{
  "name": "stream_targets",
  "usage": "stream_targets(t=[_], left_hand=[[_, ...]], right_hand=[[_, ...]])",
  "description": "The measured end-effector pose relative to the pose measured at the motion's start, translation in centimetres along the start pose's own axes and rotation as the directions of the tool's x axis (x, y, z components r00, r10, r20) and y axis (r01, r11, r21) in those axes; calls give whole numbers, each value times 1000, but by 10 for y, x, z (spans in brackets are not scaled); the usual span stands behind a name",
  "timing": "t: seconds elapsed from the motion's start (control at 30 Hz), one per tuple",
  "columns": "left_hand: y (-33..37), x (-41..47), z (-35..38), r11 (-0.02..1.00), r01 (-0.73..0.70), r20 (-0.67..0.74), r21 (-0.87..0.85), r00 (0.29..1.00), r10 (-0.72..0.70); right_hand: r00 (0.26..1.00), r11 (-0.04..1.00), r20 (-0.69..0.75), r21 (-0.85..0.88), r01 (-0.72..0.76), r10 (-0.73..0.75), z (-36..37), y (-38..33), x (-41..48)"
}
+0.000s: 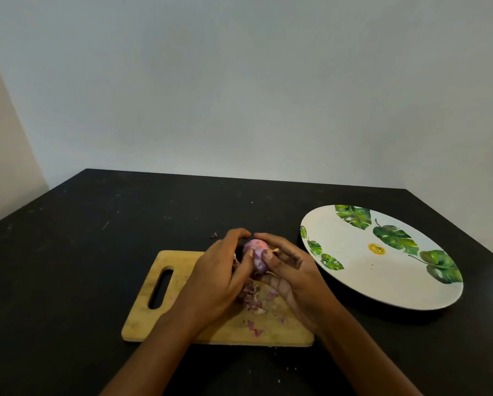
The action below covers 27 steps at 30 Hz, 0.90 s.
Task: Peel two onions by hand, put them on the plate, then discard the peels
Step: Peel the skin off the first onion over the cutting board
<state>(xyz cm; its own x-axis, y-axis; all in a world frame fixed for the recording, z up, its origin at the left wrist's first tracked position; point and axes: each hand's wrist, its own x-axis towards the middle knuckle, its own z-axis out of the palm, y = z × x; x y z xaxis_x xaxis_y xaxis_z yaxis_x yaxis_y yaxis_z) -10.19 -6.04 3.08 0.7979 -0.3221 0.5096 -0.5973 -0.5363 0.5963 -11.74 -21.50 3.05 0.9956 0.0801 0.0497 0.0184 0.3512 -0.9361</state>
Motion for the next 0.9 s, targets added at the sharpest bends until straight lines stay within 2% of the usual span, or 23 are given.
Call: stream_targets(t=[0.07,0.13,0.3,0.57,0.63,0.73,0.9], left_hand=[[-1,0,1,997,-19,72,75,997,14],[1,0,1,991,-40,85,128,996,30],[7,1,-1,995,-39,77,89,997,32],[9,0,-9,997,17,160,77,987,-29],[8,0,-10,999,30,142,26,989,-33],[9,0,-10,995,23,30,-99,999,-20],[15,1,-6,948,64,-118,-310,987,-105]], right_hand=[[1000,998,0,-66,14,-14,0,0,0],[999,992,0,-123,34,-35,-2,0,-1],[994,975,56,-200,101,-91,-6,-2,-3],[995,974,81,-211,81,-66,-7,-2,-2],[995,981,79,-179,68,-54,-7,-3,-2],[995,994,81,-92,58,-50,-4,-6,-2],[993,970,105,234,-72,48,0,-6,0]])
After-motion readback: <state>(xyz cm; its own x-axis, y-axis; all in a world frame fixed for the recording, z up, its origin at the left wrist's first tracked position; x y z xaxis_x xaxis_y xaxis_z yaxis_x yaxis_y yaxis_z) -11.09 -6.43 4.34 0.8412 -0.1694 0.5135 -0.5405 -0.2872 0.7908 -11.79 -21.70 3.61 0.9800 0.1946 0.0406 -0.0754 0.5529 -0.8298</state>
